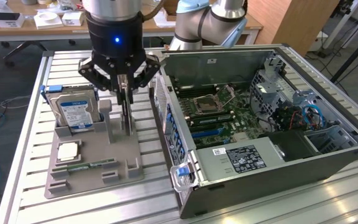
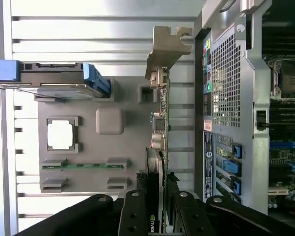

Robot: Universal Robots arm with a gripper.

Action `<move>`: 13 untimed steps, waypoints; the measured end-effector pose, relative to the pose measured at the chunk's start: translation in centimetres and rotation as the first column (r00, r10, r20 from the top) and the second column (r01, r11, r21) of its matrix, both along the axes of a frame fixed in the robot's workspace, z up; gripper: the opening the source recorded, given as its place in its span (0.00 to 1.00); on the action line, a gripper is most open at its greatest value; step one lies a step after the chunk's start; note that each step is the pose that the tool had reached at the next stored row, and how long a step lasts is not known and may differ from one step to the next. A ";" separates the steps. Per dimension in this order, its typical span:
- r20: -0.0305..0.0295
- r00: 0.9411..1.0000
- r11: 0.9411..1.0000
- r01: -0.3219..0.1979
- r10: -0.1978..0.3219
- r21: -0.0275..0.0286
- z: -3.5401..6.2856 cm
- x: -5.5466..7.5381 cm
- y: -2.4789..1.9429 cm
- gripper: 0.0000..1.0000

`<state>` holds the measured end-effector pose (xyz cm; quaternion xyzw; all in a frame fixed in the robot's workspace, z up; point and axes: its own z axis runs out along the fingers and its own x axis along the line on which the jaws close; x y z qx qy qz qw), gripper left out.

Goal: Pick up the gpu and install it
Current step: 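Pick up the gpu and move the gpu toward the slot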

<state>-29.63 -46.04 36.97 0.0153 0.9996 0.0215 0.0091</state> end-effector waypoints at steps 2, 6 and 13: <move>0.000 1.000 1.000 0.000 0.000 0.000 0.90 0.0 0.00 0.26; 0.000 1.000 1.000 0.000 0.000 0.000 2.72 0.0 0.00 0.26; 0.002 1.000 1.000 0.000 0.000 0.000 5.77 0.0 0.00 0.26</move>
